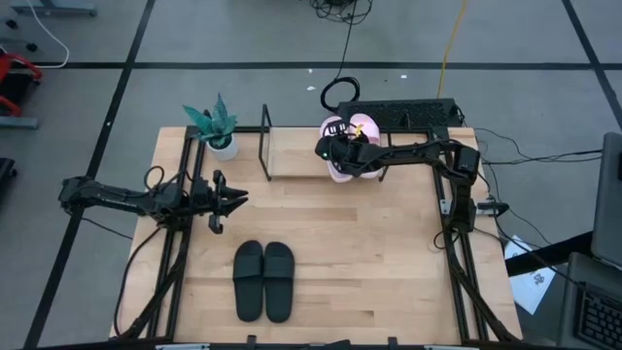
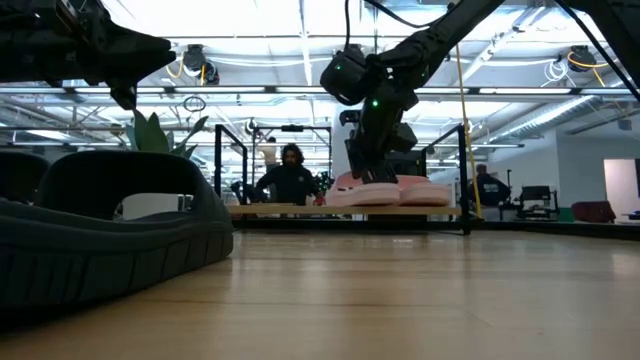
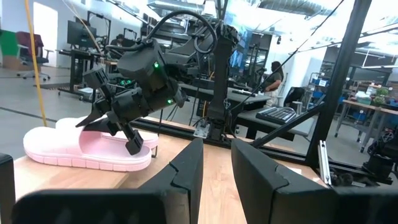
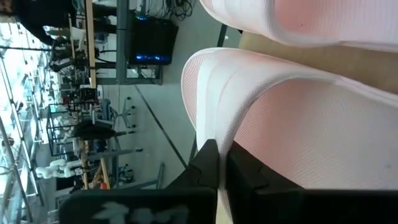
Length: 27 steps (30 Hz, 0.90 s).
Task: Pick and place slides into the shelf
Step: Put the pink slipper on the shelf
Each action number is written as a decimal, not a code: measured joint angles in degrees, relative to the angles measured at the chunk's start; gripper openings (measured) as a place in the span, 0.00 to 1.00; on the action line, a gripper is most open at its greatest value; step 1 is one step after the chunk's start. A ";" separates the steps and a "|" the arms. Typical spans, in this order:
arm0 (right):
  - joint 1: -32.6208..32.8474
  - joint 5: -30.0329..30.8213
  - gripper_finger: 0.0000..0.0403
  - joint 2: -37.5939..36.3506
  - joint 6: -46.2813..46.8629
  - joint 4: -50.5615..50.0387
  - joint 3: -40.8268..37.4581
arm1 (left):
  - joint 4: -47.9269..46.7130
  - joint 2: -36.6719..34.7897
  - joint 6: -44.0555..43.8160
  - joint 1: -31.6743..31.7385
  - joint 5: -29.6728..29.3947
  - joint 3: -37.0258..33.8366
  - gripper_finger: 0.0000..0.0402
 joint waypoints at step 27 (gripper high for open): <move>-0.02 0.86 0.08 0.00 1.86 -1.29 0.00 | -0.02 0.00 -0.17 -0.02 0.04 0.02 0.22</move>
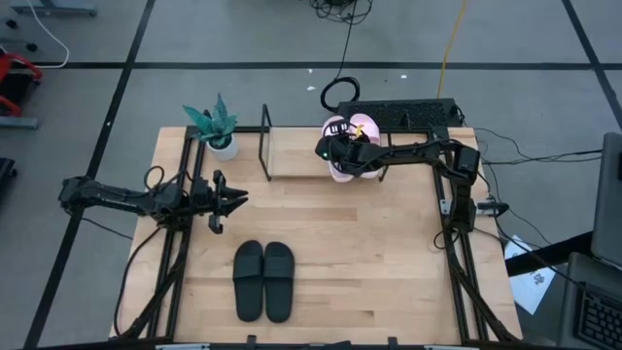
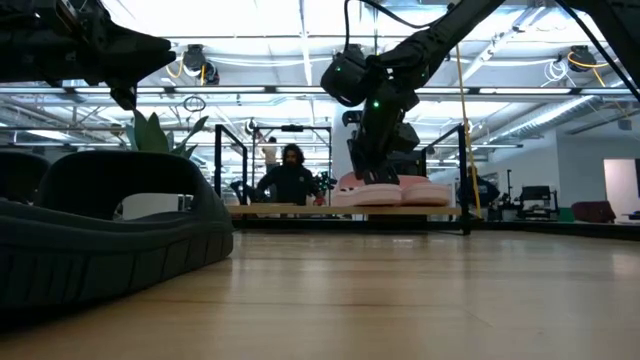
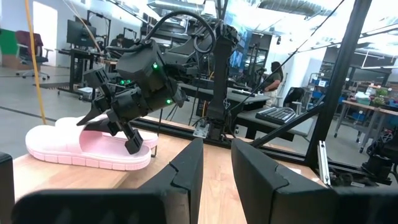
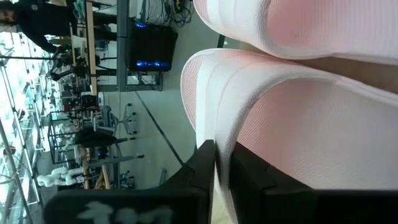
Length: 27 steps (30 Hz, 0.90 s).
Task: Pick and place slides into the shelf
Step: Put the pink slipper on the shelf
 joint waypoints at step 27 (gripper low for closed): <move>0.71 -1.49 0.27 0.00 -0.18 0.52 0.00 | -0.02 0.00 0.34 0.00 0.09 -0.01 0.22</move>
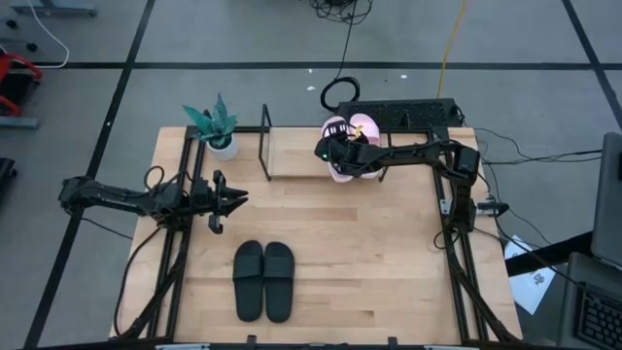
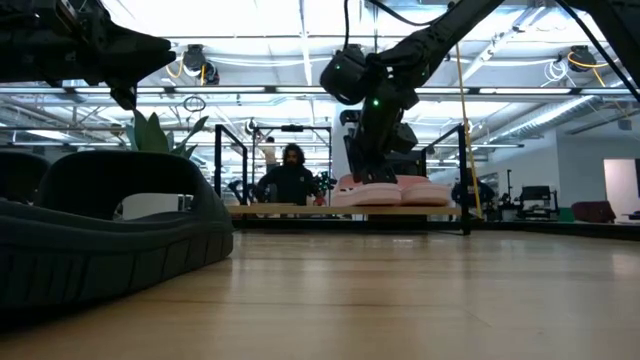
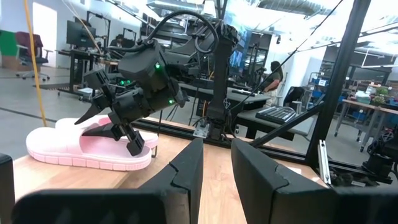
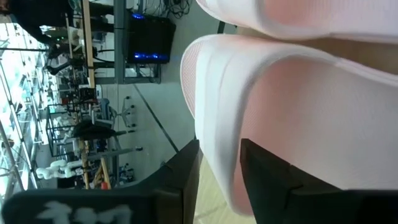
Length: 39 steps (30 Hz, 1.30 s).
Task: Pick and place slides into the shelf
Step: Put the pink slipper on the shelf, then put the left black slipper on the shelf
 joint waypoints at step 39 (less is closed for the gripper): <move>10.46 -5.11 0.27 -18.57 -27.65 7.09 0.00 | 1.43 -0.02 -1.08 -0.02 6.56 0.01 0.22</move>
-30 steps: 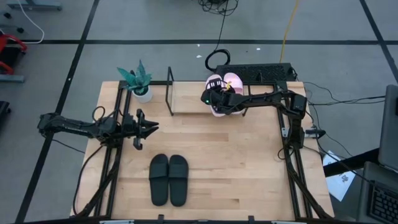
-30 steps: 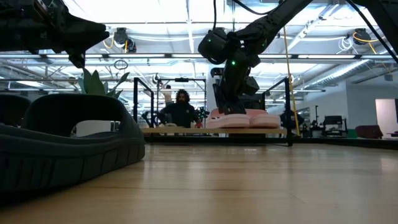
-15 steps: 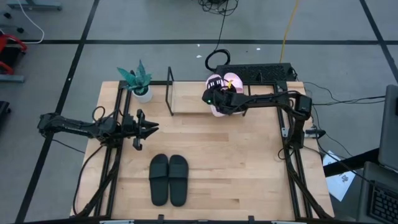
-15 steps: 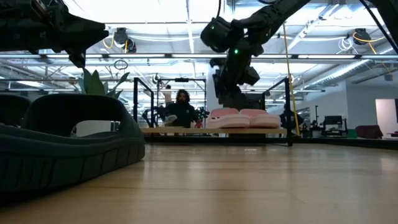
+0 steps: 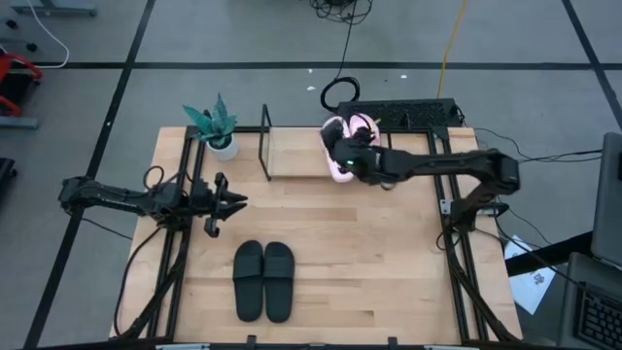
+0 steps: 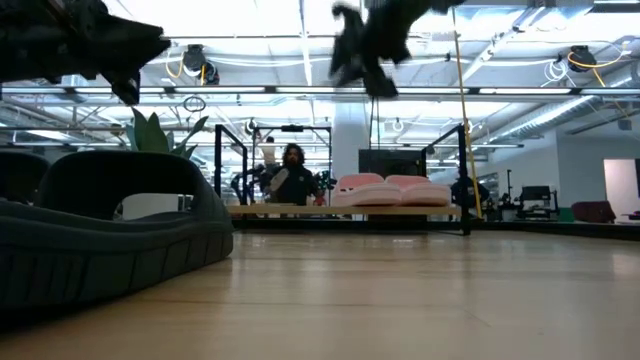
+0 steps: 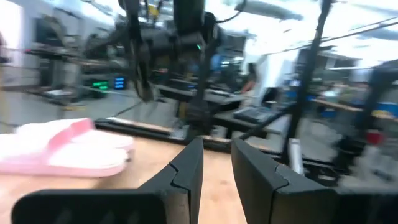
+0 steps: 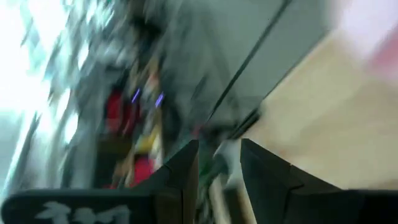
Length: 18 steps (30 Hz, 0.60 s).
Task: Pick and place slides into the shelf
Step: Put the left black slipper on the shelf
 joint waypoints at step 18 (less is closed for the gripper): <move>21.41 -15.53 0.27 -20.07 -67.89 21.93 0.00 | 1.12 6.38 -18.07 -8.48 5.39 14.52 0.22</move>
